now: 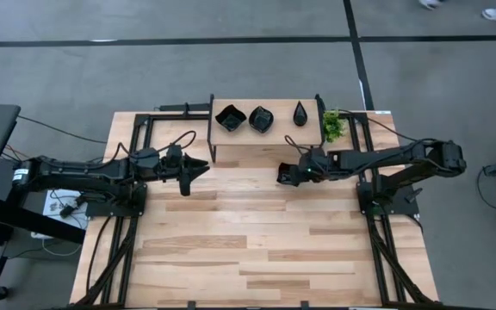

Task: Pick & Place Mini shaped plates
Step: Stack the distorted square plate on top of the distorted square plates on the shelf

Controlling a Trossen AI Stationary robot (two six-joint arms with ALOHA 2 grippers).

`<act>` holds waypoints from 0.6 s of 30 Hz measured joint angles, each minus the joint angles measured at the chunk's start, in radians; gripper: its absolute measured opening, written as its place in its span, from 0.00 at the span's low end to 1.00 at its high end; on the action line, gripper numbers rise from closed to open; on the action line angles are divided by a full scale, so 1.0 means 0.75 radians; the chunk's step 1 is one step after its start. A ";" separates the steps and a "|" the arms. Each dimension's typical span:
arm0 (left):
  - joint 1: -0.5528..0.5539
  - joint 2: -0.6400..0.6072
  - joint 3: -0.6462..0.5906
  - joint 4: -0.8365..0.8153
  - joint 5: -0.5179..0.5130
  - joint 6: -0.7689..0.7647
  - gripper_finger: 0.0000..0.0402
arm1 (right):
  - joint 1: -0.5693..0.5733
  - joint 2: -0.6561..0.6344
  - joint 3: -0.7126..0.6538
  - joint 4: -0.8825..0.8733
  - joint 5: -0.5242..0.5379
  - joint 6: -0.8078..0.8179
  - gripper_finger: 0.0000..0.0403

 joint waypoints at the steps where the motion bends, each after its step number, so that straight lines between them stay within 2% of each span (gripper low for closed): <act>1: 0.000 0.000 0.000 0.000 0.000 0.000 0.27 | 0.000 0.000 0.000 0.005 0.002 0.001 0.23; 7: 0.000 0.000 0.000 0.000 -0.001 0.000 0.27 | 0.012 0.003 0.000 0.049 0.012 0.012 0.23; 13: 0.001 0.000 0.000 0.001 -0.001 0.000 0.27 | 0.040 0.112 0.000 0.088 0.022 0.055 0.23; 18: 0.001 0.000 0.000 0.006 -0.001 0.000 0.27 | 0.035 0.131 0.000 0.104 0.025 0.056 0.23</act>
